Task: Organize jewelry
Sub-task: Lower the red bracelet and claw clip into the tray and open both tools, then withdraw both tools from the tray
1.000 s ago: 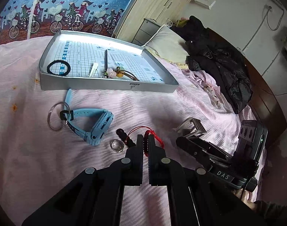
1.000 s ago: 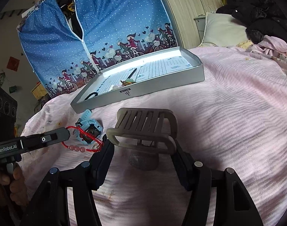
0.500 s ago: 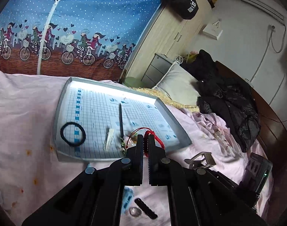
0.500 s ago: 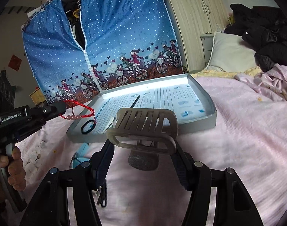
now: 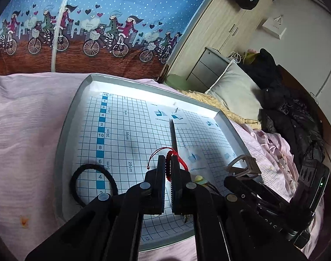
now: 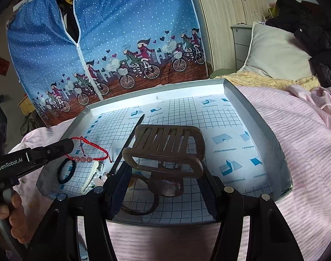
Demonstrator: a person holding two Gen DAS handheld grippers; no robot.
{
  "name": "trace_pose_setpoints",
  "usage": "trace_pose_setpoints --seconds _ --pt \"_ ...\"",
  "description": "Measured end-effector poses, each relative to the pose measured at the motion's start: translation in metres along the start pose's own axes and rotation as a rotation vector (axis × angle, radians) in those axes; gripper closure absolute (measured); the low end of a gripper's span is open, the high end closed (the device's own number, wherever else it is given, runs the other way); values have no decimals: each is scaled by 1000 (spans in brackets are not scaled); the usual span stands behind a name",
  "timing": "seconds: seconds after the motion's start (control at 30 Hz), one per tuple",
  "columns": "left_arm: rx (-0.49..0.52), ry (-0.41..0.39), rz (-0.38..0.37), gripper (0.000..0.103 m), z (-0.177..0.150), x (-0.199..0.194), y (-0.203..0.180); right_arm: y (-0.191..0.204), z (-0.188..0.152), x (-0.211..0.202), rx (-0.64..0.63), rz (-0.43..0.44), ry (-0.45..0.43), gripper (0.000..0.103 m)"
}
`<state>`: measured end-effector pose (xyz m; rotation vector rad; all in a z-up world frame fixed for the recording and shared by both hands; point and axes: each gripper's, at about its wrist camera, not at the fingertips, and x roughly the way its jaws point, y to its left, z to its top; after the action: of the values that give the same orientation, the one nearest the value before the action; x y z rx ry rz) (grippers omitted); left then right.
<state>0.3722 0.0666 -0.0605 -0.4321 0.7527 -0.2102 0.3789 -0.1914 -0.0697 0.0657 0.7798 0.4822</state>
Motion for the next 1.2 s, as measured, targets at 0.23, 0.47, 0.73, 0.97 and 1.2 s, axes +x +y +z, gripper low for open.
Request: trace_pose_setpoints --seconds 0.23,0.47,0.73,0.97,1.2 --pt "-58 49 2 101 0 5 14 3 -1 3 -17 -34 12 35" --pt "-118 34 -53 43 1 -14 23 -1 -5 -24 30 -37 -63 3" --pt "41 -130 31 3 -10 -89 -15 11 -15 -98 25 -39 -175 0" --pt "180 -199 151 2 -47 -147 -53 32 -34 -167 -1 -32 -215 0" --pt "272 -203 204 2 -97 -200 -78 57 -68 -222 -43 -34 -216 0"
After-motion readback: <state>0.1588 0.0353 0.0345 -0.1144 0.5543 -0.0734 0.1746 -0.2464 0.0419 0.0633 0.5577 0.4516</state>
